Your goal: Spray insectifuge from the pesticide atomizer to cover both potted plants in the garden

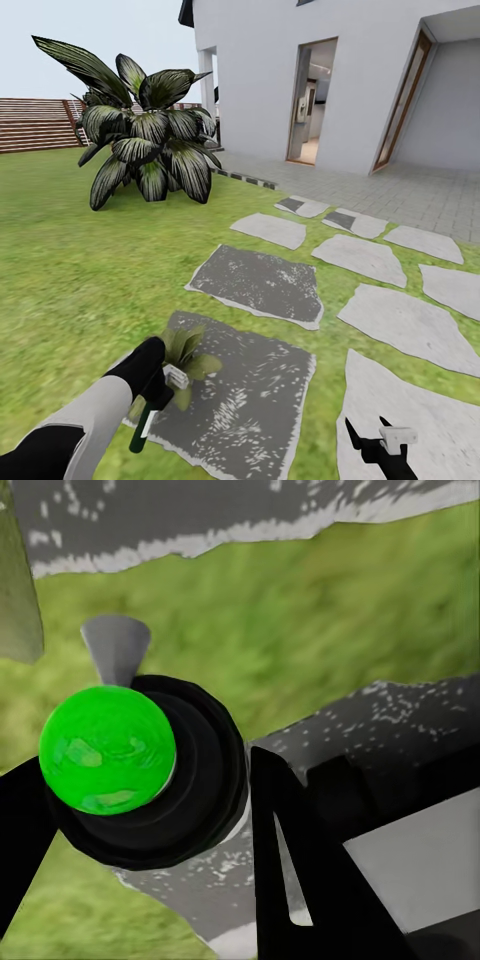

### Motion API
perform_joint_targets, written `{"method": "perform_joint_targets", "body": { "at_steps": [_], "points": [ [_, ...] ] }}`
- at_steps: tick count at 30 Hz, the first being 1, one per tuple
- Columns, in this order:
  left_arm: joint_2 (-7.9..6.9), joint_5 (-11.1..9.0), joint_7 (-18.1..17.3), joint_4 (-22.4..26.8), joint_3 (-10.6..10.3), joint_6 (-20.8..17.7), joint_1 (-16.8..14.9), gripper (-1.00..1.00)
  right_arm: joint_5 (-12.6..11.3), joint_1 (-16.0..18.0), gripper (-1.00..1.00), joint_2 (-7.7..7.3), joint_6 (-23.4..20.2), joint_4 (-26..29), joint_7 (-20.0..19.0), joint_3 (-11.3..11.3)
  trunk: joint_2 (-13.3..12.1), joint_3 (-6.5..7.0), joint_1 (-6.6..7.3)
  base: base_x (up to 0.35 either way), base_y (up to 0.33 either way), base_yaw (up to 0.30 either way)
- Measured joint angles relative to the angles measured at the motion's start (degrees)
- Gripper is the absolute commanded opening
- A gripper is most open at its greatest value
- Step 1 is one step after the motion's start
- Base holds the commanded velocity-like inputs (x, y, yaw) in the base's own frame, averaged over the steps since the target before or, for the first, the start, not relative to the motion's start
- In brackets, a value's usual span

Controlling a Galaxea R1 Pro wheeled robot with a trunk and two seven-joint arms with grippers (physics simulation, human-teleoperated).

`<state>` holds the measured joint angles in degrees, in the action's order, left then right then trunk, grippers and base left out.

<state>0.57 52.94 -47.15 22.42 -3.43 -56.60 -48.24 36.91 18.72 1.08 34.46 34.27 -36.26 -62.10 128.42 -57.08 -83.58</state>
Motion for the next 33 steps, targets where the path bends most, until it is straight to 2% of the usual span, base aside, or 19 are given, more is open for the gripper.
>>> {"method": "perform_joint_targets", "body": {
  "at_steps": [6, 11, 13, 14, 15, 16, 19, 20, 26, 33],
  "points": [
    [-1.96, 0.3, 0.0, -0.2, 0.3, 0.1, 0.0, -1.0, 0.1, 0.0, 1.0, 0.0, 0.0, 0.0, 0.0, 0.0, 0.0, 0.0, 0.0, 0.0, 0.0, 0.0],
    [-2.98, 0.3, 0.0, -0.7, 0.2, 0.0, 0.0, -1.0, 0.1, 0.0, 1.0, 0.0, 0.0, 0.0, 0.0, 0.0, 0.0, 0.0, 0.0, 0.0, 0.0, 0.0],
    [-3.9, 0.4, 0.1, -0.6, 0.2, 0.1, 0.0, -1.0, 0.0, 0.0, 1.0, 0.0, 0.0, 0.0, 0.0, 0.0, 0.0, 0.0, 0.0, 0.0, 0.0, 0.0],
    [-4.51, 0.7, 1.5, -0.6, 0.2, 0.2, 0.0, -1.0, 0.1, 0.0, 1.0, 0.0, 0.0, 0.0, 0.0, 0.0, 0.0, 0.0, 0.0, 0.0, 0.0, 0.0],
    [-4.25, -0.1, 2.9, -0.5, 0.3, -0.1, 0.0, -1.0, 0.1, 0.0, 1.0, 0.0, 0.0, -0.1, 0.0, 0.0, 0.0, 0.0, 0.0, 0.0, 0.0, 0.0],
    [-3.13, -1.4, 3.2, -0.6, 0.5, -0.3, 0.0, -1.0, 0.1, 0.0, 1.0, 0.0, 0.0, -0.1, 0.0, 0.0, 0.0, 0.0, 0.0, 0.0, 0.0, 0.0],
    [-0.14, -1.7, 3.0, -0.9, 0.6, -0.3, 0.0, -1.0, 0.0, 0.0, 1.0, 0.0, 0.0, -0.1, 0.0, 0.0, 0.0, 0.0, 0.0, 0.0, 0.0, 0.0],
    [0.15, -1.3, 2.9, -1.0, 0.5, -0.1, 0.0, -1.0, 0.0, 0.0, 1.0, 0.0, 0.0, -0.1, 0.0, 0.0, 0.0, 0.0, 0.0, 0.0, 0.0, 0.0],
    [0.3, -1.0, 2.9, -6.0, 0.5, 0.4, 0.1, -1.0, 0.0, 0.0, 1.0, 0.0, 0.0, -0.1, 0.0, 0.0, 0.0, 0.0, 0.0, 0.0, 0.0, 0.0],
    [-0.25, -1.0, 3.2, -6.2, 0.5, 1.0, 2.2, -1.0, 0.0, 0.0, 1.0, 0.0, 0.0, -0.1, 0.0, 0.0, 0.0, 0.0, 0.0, 0.0, 0.0, 0.0]
  ]
}}
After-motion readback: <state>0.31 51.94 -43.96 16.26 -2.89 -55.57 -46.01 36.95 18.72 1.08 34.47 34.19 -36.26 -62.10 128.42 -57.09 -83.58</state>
